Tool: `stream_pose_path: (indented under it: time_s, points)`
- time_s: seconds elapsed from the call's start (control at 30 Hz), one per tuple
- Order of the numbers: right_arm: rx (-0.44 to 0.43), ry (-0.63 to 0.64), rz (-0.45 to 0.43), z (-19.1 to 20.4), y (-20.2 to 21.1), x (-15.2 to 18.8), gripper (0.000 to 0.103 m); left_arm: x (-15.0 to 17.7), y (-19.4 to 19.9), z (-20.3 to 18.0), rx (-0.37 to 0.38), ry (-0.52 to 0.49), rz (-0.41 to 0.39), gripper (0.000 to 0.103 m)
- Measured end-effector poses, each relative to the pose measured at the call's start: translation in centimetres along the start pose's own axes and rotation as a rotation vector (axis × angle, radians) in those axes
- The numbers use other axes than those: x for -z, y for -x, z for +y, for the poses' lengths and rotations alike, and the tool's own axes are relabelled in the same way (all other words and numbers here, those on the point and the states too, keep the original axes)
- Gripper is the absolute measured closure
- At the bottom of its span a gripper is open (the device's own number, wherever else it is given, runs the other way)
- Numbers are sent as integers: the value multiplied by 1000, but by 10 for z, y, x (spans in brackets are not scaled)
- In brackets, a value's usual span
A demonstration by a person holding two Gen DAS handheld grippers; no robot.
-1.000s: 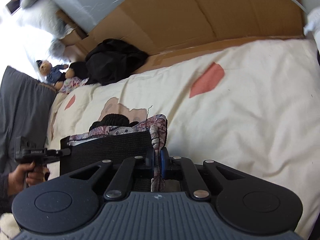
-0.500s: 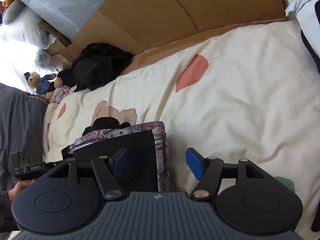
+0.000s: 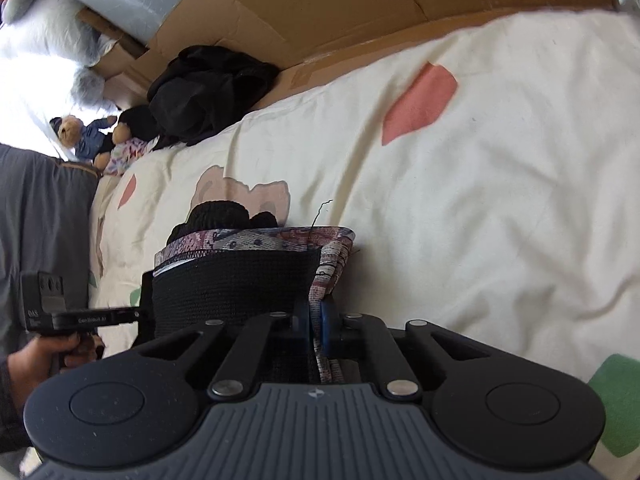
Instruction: Fold clothes
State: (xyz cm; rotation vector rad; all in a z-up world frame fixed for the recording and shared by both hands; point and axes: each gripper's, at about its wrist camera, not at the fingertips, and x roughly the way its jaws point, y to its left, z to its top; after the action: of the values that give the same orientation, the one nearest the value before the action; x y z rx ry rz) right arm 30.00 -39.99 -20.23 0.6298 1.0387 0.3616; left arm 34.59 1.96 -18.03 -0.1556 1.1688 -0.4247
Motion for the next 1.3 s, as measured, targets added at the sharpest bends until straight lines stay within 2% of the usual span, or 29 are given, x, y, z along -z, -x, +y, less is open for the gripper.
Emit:
stream_pose_path:
  time_s: [0.17,0.47,0.5,0.53,0.6,0.63,0.67,0.73,0.8,0.93,1.07,1.1,1.13,1.17,1.2,1.23,1.3]
  points:
    - [29,14,-68,4,22,-10,99,-8,11,-2,-32,16,-37,96]
    - [114,2,-43,5,12,-21,99,-20,10,-4,-58,11,-44,95]
    - [124,-6,-40,3,9,-21,99,-21,7,-5,-69,-8,-37,91]
    - [126,-5,-37,2,7,-22,98,-22,4,-7,-89,-26,-35,82]
    - [148,4,-12,3,-1,-22,97,-22,3,-11,-157,-78,-38,71]
    - [158,18,-15,5,-2,-23,93,-23,6,-12,-167,-102,-46,63]
    - [169,40,-18,8,0,-22,90,-23,8,-13,-176,-126,-53,61]
    - [200,99,-25,15,2,-23,73,-24,12,-14,-182,-166,-62,61]
    - [206,130,-30,18,4,-22,67,-25,14,-15,-182,-188,-62,61]
    - [177,163,-23,23,8,-24,65,-24,15,-21,-155,-238,-71,61]
    - [178,187,11,28,0,-25,65,-18,4,-33,-192,-319,-36,64]
    - [184,190,19,29,-3,-24,65,-17,1,-35,-202,-338,-29,74]
    - [184,188,23,28,-4,-24,68,-15,0,-36,-204,-353,-30,92]
    - [184,187,27,28,-6,-24,73,-15,-1,-37,-206,-368,-32,95]
    - [181,188,27,28,-9,-24,93,-15,0,-38,-210,-381,-37,96]
    - [189,200,26,29,-9,-24,100,-16,1,-39,-214,-394,-43,98]
    - [200,216,22,30,-9,-24,100,-18,3,-39,-216,-401,-52,99]
